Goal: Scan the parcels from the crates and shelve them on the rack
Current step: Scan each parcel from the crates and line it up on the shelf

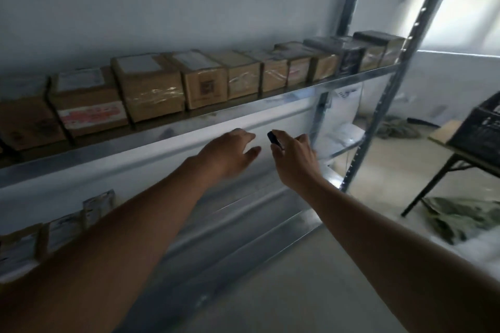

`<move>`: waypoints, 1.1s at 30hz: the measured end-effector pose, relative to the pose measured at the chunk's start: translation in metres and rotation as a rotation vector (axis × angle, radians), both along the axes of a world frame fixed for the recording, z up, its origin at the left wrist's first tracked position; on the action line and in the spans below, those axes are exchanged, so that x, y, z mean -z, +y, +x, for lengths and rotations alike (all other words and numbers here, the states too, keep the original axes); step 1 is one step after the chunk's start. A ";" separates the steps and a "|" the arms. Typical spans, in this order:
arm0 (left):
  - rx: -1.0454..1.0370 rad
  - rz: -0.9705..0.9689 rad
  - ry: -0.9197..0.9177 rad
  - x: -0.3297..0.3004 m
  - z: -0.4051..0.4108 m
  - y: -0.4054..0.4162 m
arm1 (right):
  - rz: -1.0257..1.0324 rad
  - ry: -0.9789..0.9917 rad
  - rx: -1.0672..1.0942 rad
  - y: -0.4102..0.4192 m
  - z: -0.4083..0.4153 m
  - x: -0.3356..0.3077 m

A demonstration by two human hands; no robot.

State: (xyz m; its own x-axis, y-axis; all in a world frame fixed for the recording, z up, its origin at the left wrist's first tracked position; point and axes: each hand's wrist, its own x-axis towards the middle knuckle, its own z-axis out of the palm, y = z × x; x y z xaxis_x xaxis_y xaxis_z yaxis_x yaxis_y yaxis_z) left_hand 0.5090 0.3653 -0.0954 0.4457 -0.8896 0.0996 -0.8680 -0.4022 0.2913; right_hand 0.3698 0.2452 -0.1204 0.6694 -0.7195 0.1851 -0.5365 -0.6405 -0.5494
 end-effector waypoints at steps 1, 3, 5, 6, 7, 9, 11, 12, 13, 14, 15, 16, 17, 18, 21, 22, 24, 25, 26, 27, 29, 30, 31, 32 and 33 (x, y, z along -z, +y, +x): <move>0.013 -0.006 -0.006 -0.008 -0.014 -0.019 | -0.013 0.002 0.022 -0.017 -0.017 -0.007; 0.044 -0.010 -0.021 -0.024 -0.041 -0.057 | -0.046 -0.009 0.061 -0.051 -0.050 -0.020; 0.070 -0.017 -0.032 -0.039 -0.068 -0.095 | -0.075 -0.018 0.094 -0.084 -0.084 -0.031; 0.088 -0.024 -0.038 -0.046 -0.082 -0.113 | -0.087 -0.020 0.115 -0.100 -0.100 -0.036; 0.107 -0.030 -0.044 -0.051 -0.095 -0.132 | -0.097 -0.022 0.138 -0.116 -0.116 -0.040; 0.147 -0.033 -0.051 -0.060 -0.118 -0.168 | -0.107 -0.031 0.188 -0.146 -0.144 -0.047; 0.191 -0.034 -0.042 -0.067 -0.141 -0.204 | -0.111 -0.039 0.233 -0.175 -0.169 -0.052; 0.215 -0.041 -0.037 -0.069 -0.151 -0.223 | -0.111 -0.044 0.254 -0.190 -0.181 -0.053; 0.239 -0.051 -0.036 -0.071 -0.161 -0.241 | -0.113 -0.050 0.273 -0.205 -0.191 -0.054; 0.261 -0.062 -0.035 -0.073 -0.169 -0.260 | -0.119 -0.056 0.292 -0.220 -0.200 -0.055; 0.284 -0.068 -0.035 -0.074 -0.177 -0.280 | -0.130 -0.061 0.312 -0.236 -0.209 -0.055; 0.308 -0.068 -0.036 -0.074 -0.183 -0.300 | -0.142 -0.063 0.333 -0.252 -0.217 -0.056; 0.333 -0.065 -0.042 -0.073 -0.189 -0.321 | -0.150 -0.064 0.358 -0.268 -0.226 -0.056; 0.358 -0.062 -0.051 -0.073 -0.195 -0.342 | -0.148 -0.063 0.385 -0.285 -0.233 -0.056; 0.442 -0.069 -0.074 -0.071 -0.211 -0.408 | -0.131 -0.042 0.468 -0.337 -0.253 -0.056; 0.471 -0.070 -0.077 -0.070 -0.215 -0.433 | -0.137 -0.039 0.496 -0.356 -0.258 -0.056; 0.525 -0.076 -0.067 -0.067 -0.223 -0.483 | -0.145 -0.045 0.552 -0.394 -0.267 -0.055; 0.561 -0.078 -0.062 -0.066 -0.228 -0.507 | -0.139 -0.051 0.580 -0.413 -0.272 -0.054; 0.599 -0.084 -0.059 -0.066 -0.233 -0.531 | -0.129 -0.056 0.607 -0.433 -0.277 -0.054; 0.628 -0.084 -0.060 -0.065 -0.239 -0.554 | -0.120 -0.057 0.634 -0.451 -0.282 -0.053; 0.668 -0.087 -0.063 -0.065 -0.251 -0.597 | -0.107 -0.056 0.687 -0.484 -0.294 -0.050; 0.685 -0.089 -0.067 -0.065 -0.256 -0.618 | -0.106 -0.056 0.713 -0.500 -0.300 -0.050; 0.704 -0.084 -0.071 -0.064 -0.262 -0.639 | -0.106 -0.058 0.736 -0.516 -0.307 -0.048; 0.721 -0.078 -0.072 -0.062 -0.269 -0.660 | -0.105 -0.061 0.757 -0.533 -0.313 -0.047; 0.732 -0.076 -0.067 -0.059 -0.275 -0.682 | -0.102 -0.062 0.775 -0.550 -0.321 -0.045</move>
State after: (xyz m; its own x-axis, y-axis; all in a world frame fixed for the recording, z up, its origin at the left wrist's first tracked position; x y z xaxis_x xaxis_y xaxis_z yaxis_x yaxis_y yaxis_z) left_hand 0.2345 -0.3166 -0.0363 -0.2685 -0.9466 0.1786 -0.9235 0.3057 0.2318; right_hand 0.0490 -0.3043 -0.0757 -0.0308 -0.9548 0.2956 -0.8215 -0.1443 -0.5516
